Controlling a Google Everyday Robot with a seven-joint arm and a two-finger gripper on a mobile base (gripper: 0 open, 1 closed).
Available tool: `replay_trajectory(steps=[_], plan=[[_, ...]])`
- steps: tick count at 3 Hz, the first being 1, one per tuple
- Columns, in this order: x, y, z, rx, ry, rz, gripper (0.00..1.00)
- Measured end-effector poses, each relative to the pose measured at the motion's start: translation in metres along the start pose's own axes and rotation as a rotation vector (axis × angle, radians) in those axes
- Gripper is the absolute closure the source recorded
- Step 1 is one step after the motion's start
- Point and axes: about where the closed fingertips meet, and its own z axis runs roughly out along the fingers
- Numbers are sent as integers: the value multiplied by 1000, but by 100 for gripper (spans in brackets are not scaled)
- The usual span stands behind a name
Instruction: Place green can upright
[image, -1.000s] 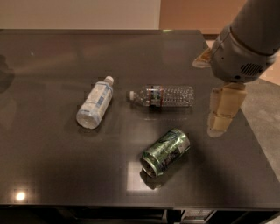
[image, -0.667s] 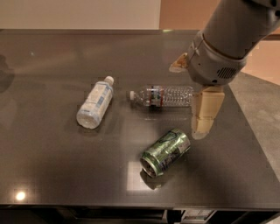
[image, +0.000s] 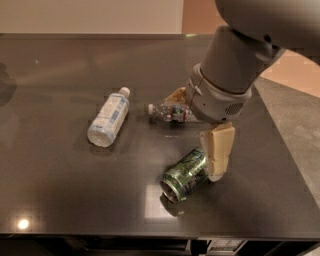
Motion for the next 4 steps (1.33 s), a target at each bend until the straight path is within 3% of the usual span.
replay_trajectory(steps=[1,2,4], plan=[[-8,18,20,-40,33,-110,0],[-12,33,36,-72,63,-173,0],[-22,54,63,-112,104,-248,0]])
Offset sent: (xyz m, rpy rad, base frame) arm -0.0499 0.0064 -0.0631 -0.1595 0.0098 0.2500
